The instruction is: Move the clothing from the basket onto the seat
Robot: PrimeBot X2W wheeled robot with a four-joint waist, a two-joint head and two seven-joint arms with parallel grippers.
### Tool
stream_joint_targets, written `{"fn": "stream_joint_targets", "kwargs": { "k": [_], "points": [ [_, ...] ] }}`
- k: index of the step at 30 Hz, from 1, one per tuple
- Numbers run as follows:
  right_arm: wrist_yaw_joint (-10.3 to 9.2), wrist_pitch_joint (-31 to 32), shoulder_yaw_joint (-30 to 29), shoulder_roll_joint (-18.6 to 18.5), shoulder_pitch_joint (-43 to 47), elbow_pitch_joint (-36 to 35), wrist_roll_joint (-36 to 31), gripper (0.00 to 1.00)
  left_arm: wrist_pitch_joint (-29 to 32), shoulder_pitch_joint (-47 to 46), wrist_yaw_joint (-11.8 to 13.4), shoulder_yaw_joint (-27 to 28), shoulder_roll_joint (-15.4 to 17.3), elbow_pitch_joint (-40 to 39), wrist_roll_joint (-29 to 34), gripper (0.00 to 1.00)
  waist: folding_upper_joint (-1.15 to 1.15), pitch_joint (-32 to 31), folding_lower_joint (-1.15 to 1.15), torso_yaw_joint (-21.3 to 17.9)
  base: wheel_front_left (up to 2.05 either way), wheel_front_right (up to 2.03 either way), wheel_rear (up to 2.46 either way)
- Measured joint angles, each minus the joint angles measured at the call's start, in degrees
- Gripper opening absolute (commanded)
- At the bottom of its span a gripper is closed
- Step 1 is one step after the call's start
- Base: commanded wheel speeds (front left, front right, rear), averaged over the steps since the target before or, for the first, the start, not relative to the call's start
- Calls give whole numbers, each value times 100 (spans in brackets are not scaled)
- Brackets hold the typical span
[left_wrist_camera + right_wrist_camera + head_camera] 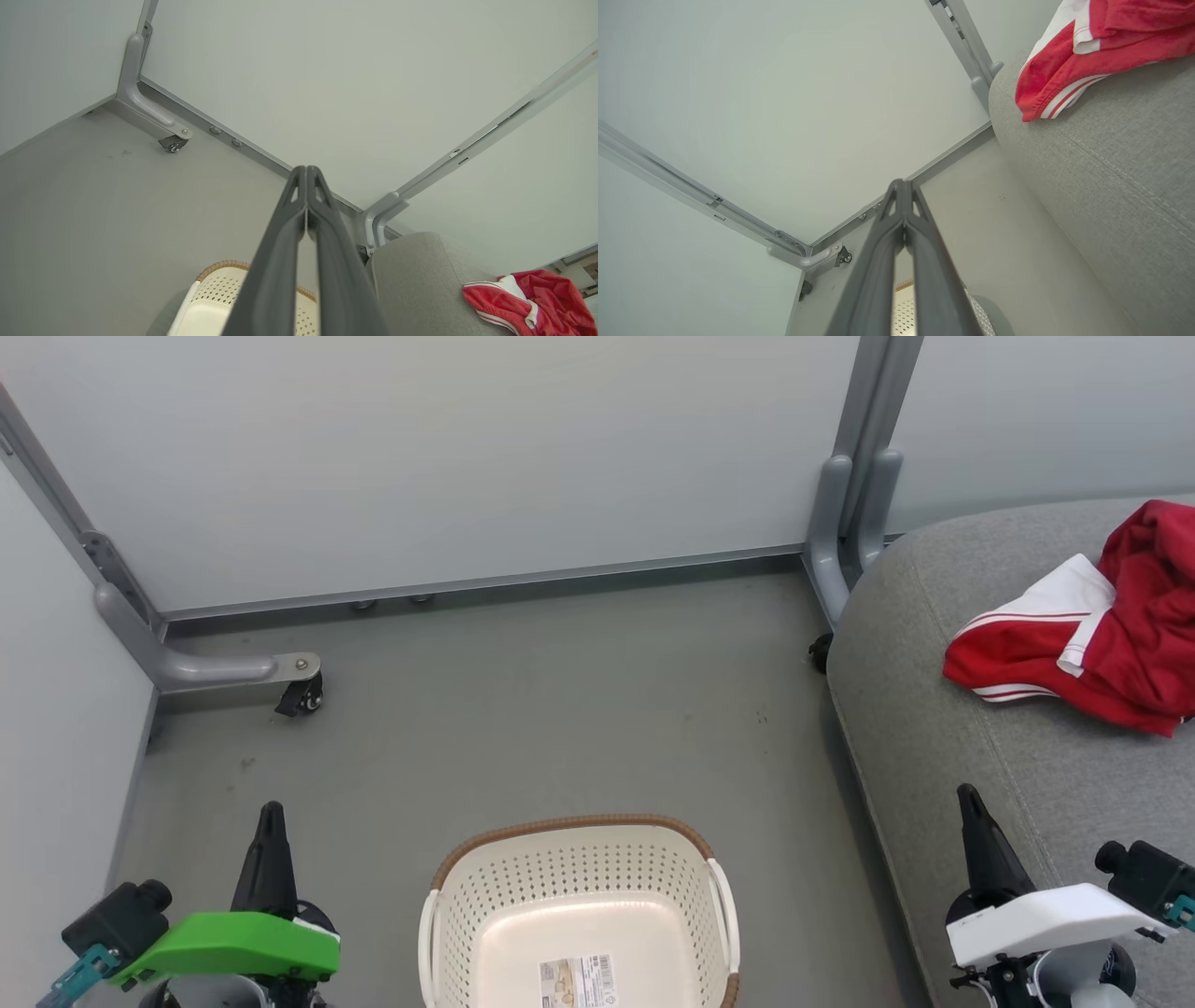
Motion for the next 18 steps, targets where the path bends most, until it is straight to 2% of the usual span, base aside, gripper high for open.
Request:
{"fn": "stream_joint_targets", "kwargs": {
  "k": [18],
  "points": [
    [0,319,-77,-45,-171,107,1425,0,361,-110,-40,203,-42,-51,-1313,0,0,18,0,-68,0,0,0]
  ]
}}
